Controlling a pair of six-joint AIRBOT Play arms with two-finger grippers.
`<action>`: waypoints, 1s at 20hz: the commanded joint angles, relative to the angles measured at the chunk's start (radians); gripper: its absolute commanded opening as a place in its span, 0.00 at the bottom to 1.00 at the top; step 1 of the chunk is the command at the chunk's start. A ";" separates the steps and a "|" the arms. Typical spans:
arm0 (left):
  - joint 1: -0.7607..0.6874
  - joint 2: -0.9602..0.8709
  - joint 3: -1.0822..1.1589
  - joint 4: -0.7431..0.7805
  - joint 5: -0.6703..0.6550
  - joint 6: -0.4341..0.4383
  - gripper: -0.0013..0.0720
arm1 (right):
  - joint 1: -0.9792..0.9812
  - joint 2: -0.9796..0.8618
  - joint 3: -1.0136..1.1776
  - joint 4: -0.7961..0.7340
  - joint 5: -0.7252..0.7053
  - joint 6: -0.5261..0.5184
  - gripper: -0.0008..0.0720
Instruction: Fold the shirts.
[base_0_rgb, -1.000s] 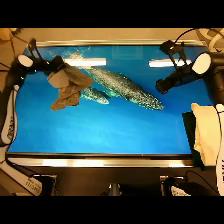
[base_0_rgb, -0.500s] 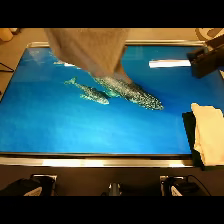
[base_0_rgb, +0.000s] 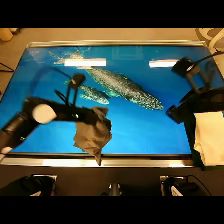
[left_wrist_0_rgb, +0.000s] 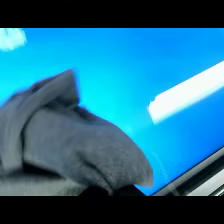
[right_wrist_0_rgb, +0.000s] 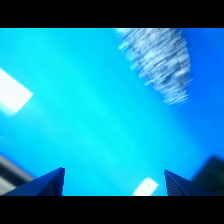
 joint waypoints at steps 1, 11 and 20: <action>-0.044 -0.026 -0.238 -0.047 0.137 -0.106 0.06 | 0.000 -0.047 -0.190 0.161 -0.030 -0.004 0.94; 0.461 0.019 0.159 0.138 -0.525 0.154 1.00 | 0.001 -0.048 -0.212 0.196 -0.040 -0.005 0.93; 0.456 0.063 -0.504 -0.325 -0.100 0.154 0.83 | 0.047 -0.048 -0.422 0.304 -0.091 -0.026 0.93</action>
